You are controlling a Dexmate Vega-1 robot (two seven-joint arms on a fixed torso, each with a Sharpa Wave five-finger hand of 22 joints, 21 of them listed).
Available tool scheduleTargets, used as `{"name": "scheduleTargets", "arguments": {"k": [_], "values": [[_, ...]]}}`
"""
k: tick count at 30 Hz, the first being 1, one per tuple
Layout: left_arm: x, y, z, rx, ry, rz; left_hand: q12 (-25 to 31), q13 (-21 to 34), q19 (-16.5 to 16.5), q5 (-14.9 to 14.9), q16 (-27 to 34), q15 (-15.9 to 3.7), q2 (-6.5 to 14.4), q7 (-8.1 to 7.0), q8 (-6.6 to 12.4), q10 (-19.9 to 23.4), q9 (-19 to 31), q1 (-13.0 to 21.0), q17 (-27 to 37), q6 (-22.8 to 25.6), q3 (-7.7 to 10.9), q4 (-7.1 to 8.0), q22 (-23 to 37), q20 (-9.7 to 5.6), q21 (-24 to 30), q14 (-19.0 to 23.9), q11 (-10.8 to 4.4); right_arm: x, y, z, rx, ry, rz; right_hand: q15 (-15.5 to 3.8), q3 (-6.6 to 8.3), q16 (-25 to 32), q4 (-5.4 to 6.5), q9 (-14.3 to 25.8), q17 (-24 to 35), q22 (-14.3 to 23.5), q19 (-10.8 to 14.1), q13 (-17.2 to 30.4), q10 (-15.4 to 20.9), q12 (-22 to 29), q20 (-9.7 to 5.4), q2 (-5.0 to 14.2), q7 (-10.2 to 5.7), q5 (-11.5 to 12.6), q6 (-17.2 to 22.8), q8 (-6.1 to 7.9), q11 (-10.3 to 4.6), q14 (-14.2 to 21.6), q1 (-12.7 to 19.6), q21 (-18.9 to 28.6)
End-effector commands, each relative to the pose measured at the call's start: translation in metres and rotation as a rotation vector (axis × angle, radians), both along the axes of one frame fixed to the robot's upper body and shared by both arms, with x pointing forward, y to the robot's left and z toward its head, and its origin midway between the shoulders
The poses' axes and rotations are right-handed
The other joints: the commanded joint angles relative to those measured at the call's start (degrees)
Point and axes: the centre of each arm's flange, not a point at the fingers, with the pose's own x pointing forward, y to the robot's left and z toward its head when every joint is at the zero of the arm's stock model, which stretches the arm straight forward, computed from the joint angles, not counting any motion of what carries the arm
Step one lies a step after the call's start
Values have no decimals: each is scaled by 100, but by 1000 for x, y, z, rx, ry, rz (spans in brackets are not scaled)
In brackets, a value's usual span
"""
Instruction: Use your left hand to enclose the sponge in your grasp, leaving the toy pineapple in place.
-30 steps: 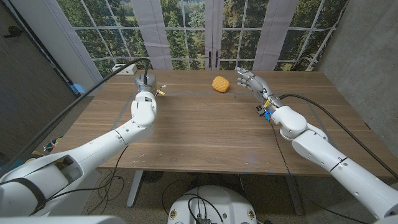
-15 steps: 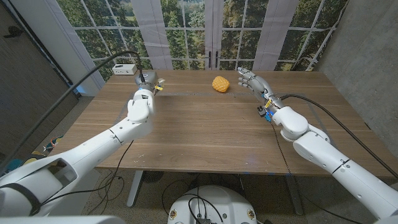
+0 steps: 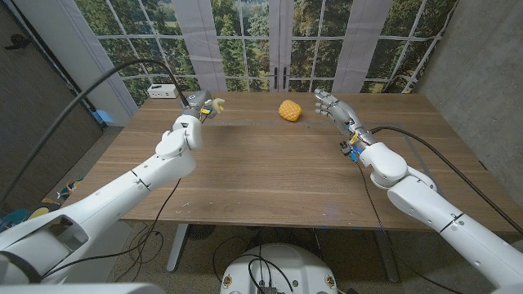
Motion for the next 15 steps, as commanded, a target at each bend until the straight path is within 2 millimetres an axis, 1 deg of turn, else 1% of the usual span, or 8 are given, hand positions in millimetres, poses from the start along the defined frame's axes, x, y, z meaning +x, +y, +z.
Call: {"name": "scheduleTargets", "arguments": {"k": [1,5,8,13,15], "values": [[-12,5,3,-119,-4,-145,48,46,19,-4,50,-717,55,106,33,300,7,36,25,60,-28,-9,7,3,52,69,-266,-4,-4,-3,4,-1,-31,-16,7,-9,-26,11,28,22,41,34,61,-5,-11,16,-12,20,48,-4,13,42,71,-4],[-13,8,2,-146,-4,-230,48,64,8,-1,51,-718,60,114,34,296,9,51,26,54,-41,-8,9,7,61,74,-259,-4,-5,-4,6,1,-42,-18,8,-11,-25,11,29,22,42,34,64,-4,-13,21,-11,21,48,-4,14,38,72,-4],[-17,7,3,-144,-14,-210,53,73,2,0,51,-711,62,117,36,306,10,55,27,56,-50,-4,9,6,66,77,-267,-4,-5,-5,7,1,-47,-19,10,-11,-28,11,28,22,42,35,69,-3,-11,20,-11,21,51,-3,13,42,76,-5],[-19,9,2,-165,-5,-258,53,89,-10,3,48,-717,66,124,36,301,11,69,26,48,-60,-5,10,6,74,79,-261,-2,-5,-6,11,8,-52,-23,11,-11,-31,11,27,22,41,35,71,-3,-12,21,-1,21,65,2,16,46,81,-6],[-18,10,2,-191,5,-302,54,94,-12,3,51,-717,65,122,36,303,13,73,27,44,-65,-5,11,6,76,83,-263,-1,-5,-7,11,9,-54,-27,12,-9,-28,11,29,22,40,35,73,-3,-13,25,-5,21,69,3,12,48,79,-6]]}}
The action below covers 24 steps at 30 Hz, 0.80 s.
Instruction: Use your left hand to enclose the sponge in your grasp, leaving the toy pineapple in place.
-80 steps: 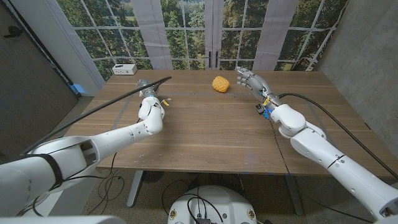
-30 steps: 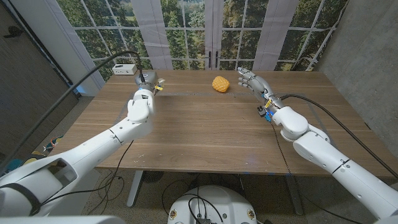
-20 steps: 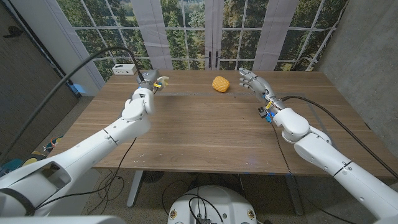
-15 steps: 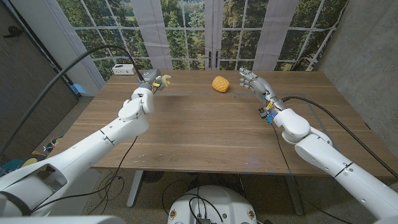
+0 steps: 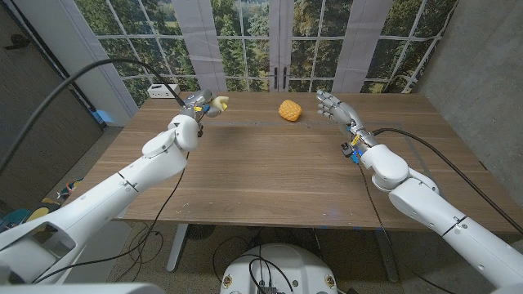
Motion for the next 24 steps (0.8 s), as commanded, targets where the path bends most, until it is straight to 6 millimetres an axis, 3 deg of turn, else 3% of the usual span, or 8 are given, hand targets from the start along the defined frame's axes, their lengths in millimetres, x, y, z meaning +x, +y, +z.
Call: {"name": "scheduleTargets", "arguments": {"k": [1,24], "values": [[-8,11,2,-91,12,-150,18,87,-16,3,53,-719,47,89,22,300,14,52,30,68,-15,-5,12,5,31,66,-259,3,-1,-4,8,10,-25,-25,12,-9,-30,11,28,22,39,35,51,-3,-14,-8,-5,21,69,3,-11,51,49,-7],[-14,34,-1,-280,71,-418,29,168,-83,17,7,-702,74,131,40,309,38,87,6,51,-57,19,15,34,73,42,-212,2,6,-8,23,23,-62,-37,20,-15,-35,11,27,22,43,35,62,-3,-18,-8,-6,23,77,2,-12,60,60,-8]]}}
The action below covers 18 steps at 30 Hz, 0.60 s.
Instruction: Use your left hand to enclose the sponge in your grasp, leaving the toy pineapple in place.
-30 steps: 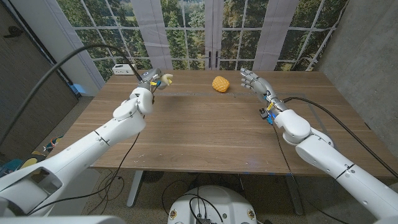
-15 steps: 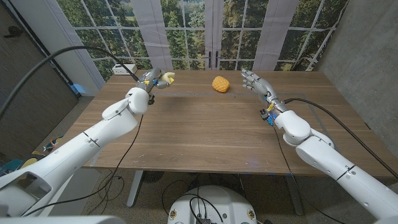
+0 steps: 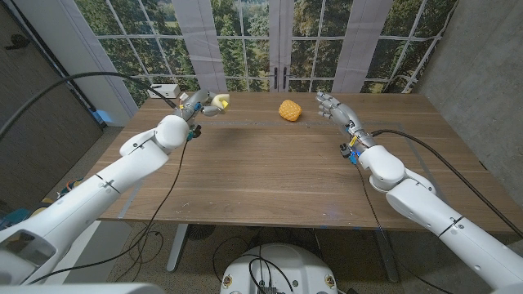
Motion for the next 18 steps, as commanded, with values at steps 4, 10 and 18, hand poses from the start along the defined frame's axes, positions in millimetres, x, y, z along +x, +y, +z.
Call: {"name": "scheduleTargets", "arguments": {"k": [4,10,18], "values": [[-6,17,1,-108,29,-164,48,109,-32,29,5,-720,24,98,48,309,14,37,6,66,-24,24,16,21,46,29,-217,-5,4,-5,14,4,-29,-4,7,-14,-22,11,26,22,46,35,66,-3,-19,-8,4,24,66,2,-4,35,64,-8],[-1,18,4,-123,49,-202,47,131,-54,32,-4,-707,35,117,50,302,20,38,0,56,-33,35,16,35,56,33,-210,-11,1,0,5,1,-57,-2,10,-16,-23,11,26,22,49,35,69,-3,-22,-6,4,24,67,1,-10,36,67,-7],[6,14,8,-155,87,-278,45,150,-62,36,-23,-685,45,129,54,295,30,29,-15,46,-35,51,16,41,71,32,-199,-16,-4,1,22,-8,-75,-9,12,-16,-24,11,26,22,53,35,83,0,-25,-4,8,24,79,5,-1,41,71,-7]]}}
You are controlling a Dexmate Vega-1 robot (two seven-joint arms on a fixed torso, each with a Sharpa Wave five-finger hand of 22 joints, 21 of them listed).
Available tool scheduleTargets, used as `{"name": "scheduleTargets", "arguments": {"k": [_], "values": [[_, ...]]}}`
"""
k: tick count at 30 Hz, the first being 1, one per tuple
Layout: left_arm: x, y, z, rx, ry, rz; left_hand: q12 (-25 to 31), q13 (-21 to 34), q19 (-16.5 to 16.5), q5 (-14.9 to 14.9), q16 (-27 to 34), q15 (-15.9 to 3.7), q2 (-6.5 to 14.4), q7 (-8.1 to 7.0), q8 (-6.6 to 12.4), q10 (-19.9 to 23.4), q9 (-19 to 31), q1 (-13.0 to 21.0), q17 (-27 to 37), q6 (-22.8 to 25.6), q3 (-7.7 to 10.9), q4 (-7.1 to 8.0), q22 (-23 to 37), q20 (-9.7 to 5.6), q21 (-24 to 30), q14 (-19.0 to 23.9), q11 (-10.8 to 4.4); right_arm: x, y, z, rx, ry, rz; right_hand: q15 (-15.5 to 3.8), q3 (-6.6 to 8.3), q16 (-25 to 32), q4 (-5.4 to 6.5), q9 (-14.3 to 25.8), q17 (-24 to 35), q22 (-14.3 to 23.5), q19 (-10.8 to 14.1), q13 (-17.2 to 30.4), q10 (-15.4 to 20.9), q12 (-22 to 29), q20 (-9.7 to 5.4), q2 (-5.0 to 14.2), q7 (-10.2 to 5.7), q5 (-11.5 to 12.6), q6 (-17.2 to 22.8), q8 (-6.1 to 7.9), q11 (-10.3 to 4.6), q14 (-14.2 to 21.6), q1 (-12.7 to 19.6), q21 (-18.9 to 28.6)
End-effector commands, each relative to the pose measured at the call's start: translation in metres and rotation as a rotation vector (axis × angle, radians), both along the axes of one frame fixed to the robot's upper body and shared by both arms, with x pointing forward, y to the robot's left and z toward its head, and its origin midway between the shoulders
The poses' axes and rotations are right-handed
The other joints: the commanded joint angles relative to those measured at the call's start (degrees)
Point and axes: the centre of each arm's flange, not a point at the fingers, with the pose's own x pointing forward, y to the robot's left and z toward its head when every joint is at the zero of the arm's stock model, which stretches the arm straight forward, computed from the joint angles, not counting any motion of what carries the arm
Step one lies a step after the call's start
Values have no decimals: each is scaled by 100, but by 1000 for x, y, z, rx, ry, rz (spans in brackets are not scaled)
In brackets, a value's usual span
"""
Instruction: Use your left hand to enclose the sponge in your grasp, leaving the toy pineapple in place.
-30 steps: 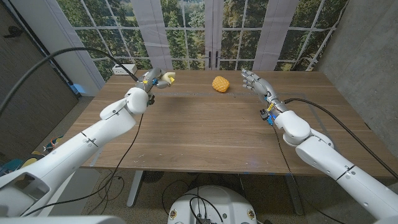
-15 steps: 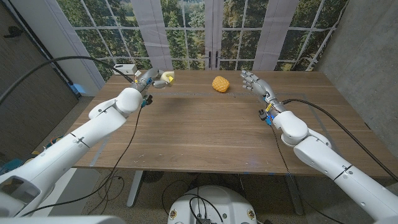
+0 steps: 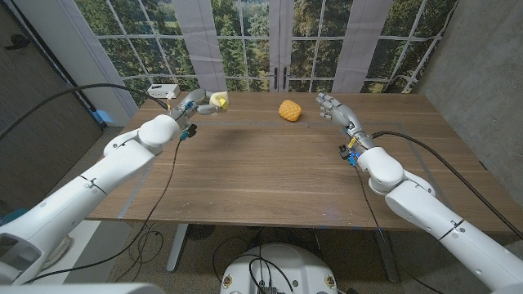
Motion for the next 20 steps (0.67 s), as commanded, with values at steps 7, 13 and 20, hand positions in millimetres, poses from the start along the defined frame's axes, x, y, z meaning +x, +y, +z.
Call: {"name": "scheduleTargets", "arguments": {"k": [7,13,20], "values": [[11,-5,9,-81,58,-175,30,165,-28,39,-32,-694,50,110,39,268,39,-9,-9,68,-4,44,16,1,41,44,-200,-9,-5,0,14,-8,-37,-9,12,-17,-24,11,27,22,34,35,60,-2,-8,-4,11,23,79,4,-23,41,73,-7],[12,-9,9,-108,72,-219,31,176,-35,42,-39,-689,54,105,40,271,39,-9,-16,65,-4,47,15,8,51,50,-197,-13,-5,1,13,-17,-35,0,9,-17,-23,11,28,22,36,35,63,-2,-6,-6,13,22,84,4,-21,44,70,-7],[14,-8,7,-186,119,-319,27,193,-51,47,-55,-682,56,112,39,266,41,-7,-26,55,-4,49,14,14,63,47,-193,-14,-5,3,15,-37,-30,-4,10,-16,-22,11,29,22,38,35,63,-3,-7,-5,11,23,89,5,-30,50,71,-7]]}}
